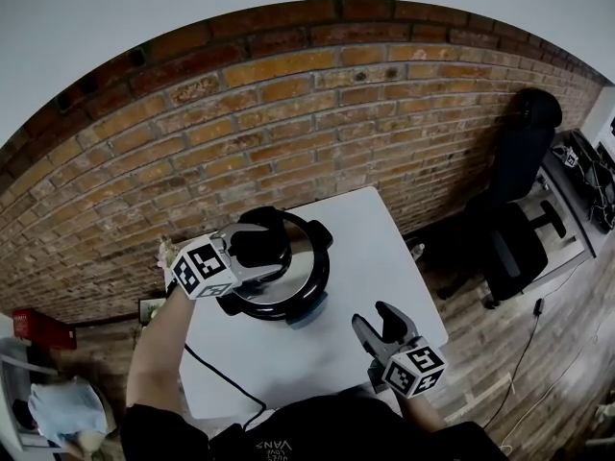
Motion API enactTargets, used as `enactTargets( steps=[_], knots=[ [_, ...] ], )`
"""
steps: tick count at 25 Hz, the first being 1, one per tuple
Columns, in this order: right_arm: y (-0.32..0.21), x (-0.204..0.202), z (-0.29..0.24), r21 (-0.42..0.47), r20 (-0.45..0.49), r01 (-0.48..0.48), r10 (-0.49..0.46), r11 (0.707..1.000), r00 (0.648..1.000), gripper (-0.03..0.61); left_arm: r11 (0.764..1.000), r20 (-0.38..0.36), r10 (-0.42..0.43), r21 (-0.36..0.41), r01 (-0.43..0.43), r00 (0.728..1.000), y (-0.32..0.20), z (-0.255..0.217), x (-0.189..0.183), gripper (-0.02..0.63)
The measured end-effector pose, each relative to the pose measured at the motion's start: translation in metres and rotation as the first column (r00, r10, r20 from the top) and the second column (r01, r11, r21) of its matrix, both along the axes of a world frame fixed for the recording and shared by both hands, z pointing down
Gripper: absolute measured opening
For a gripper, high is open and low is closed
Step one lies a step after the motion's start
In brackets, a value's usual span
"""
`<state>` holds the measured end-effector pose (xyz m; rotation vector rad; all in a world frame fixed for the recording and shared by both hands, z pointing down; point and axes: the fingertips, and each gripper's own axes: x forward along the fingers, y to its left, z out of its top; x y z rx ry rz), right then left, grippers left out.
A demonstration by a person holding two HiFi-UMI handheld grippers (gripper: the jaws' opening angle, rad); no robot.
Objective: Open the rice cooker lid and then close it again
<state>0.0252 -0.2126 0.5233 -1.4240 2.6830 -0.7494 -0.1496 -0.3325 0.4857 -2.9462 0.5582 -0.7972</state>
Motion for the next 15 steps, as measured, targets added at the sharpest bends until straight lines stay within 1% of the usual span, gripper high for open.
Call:
enactTargets(
  steps=[4, 9, 11, 13, 15],
  knots=[
    [0.001, -0.003, 0.001, -0.005, 0.007, -0.004, 0.004, 1.0, 1.0, 0.247, 1.0, 0.019, -0.01, -0.025, 0.01, 1.0, 0.0, 0.001, 0.0, 0.282],
    [-0.003, -0.006, -0.003, 0.014, 0.01, 0.006, -0.007, 1.0, 1.0, 0.247, 1.0, -0.009, 0.02, 0.02, -0.02, 1.0, -0.001, -0.001, 0.001, 0.279],
    [-0.004, -0.006, -0.002, 0.012, 0.01, 0.004, -0.004, 1.0, 1.0, 0.247, 0.999, 0.005, 0.041, 0.016, -0.041, 0.999, 0.001, 0.0, 0.002, 0.279],
    [-0.004, -0.006, 0.001, 0.004, 0.006, 0.002, -0.002, 1.0, 1.0, 0.247, 0.996, 0.038, 0.086, 0.007, -0.086, 0.996, 0.003, 0.007, 0.008, 0.279],
    [-0.004, -0.006, 0.002, -0.001, 0.008, 0.001, -0.001, 1.0, 1.0, 0.247, 0.993, 0.052, 0.117, -0.019, -0.116, 0.992, 0.005, 0.013, 0.011, 0.279]
  ],
)
